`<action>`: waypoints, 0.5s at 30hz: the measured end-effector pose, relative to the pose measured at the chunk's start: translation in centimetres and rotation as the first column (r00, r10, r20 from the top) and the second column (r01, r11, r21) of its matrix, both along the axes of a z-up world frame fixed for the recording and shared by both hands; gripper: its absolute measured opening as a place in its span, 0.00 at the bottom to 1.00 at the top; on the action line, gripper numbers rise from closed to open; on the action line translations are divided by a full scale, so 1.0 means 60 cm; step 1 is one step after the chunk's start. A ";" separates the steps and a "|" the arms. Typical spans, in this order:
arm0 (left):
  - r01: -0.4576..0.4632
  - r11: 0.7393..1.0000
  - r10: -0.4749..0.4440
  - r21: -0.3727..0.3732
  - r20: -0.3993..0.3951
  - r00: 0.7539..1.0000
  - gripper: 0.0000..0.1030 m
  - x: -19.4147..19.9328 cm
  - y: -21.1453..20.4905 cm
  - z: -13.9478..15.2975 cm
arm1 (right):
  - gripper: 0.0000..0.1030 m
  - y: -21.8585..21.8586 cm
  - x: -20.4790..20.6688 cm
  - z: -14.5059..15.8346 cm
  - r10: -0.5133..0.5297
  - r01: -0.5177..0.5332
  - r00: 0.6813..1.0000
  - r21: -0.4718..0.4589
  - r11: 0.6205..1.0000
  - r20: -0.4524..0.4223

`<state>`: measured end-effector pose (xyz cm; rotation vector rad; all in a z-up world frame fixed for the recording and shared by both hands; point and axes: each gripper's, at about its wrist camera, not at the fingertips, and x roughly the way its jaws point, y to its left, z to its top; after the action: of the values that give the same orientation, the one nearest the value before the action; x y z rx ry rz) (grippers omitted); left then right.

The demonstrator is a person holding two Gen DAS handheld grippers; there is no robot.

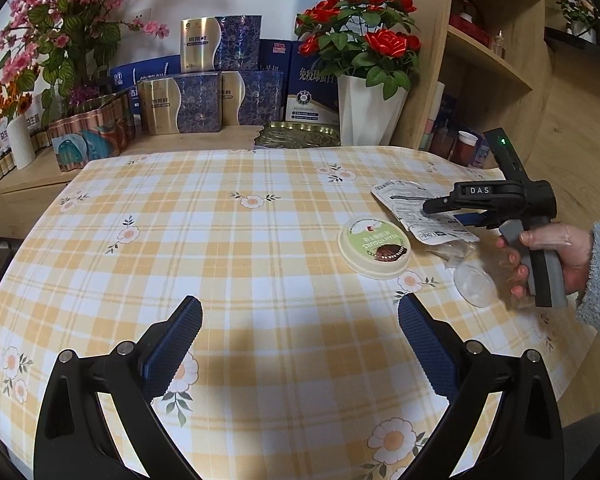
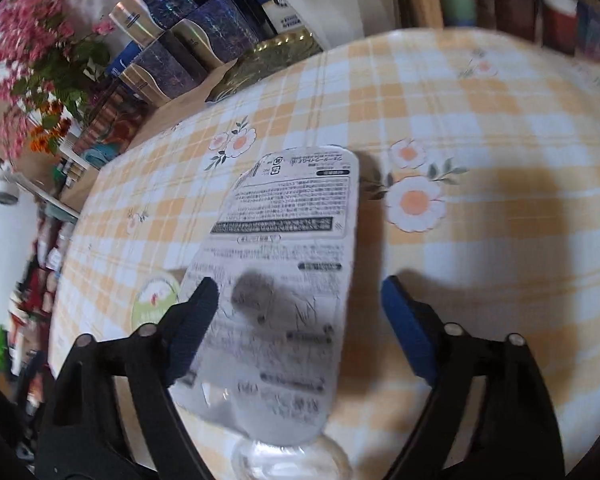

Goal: Collect trash
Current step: 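Grasp the white printed packet by its edge with the right tool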

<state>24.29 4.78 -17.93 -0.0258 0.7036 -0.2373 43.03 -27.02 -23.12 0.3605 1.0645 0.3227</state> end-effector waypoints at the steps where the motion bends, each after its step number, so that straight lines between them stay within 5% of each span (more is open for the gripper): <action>1: 0.000 1.000 0.000 -0.001 -0.002 1.000 0.93 0.003 0.000 -0.002 | 0.81 0.001 0.003 -0.001 0.005 -0.005 1.000 0.019 1.000 -0.004; 2: 0.000 1.000 0.000 -0.002 -0.004 1.000 0.93 0.006 -0.001 -0.003 | 0.78 0.001 0.007 -0.001 0.003 -0.003 1.000 0.039 0.999 -0.004; 6: 0.010 1.000 -0.010 -0.002 -0.012 1.000 0.93 0.015 -0.010 -0.009 | 0.33 -0.005 0.018 -0.009 -0.006 0.013 0.999 0.149 0.989 -0.043; 9: 0.022 1.000 -0.022 0.000 -0.009 1.000 0.93 0.015 -0.018 -0.008 | 0.13 -0.019 0.009 0.010 -0.041 0.041 0.999 0.259 0.965 -0.005; 15: 0.083 0.996 -0.084 -0.033 -0.049 0.995 0.93 0.028 -0.044 -0.006 | 0.11 -0.052 -0.039 0.127 -0.120 0.061 0.970 0.264 0.963 0.213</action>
<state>25.99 2.12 -18.29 -0.0318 0.7524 -0.3284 40.68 -30.11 -15.50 0.5883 0.7789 0.4106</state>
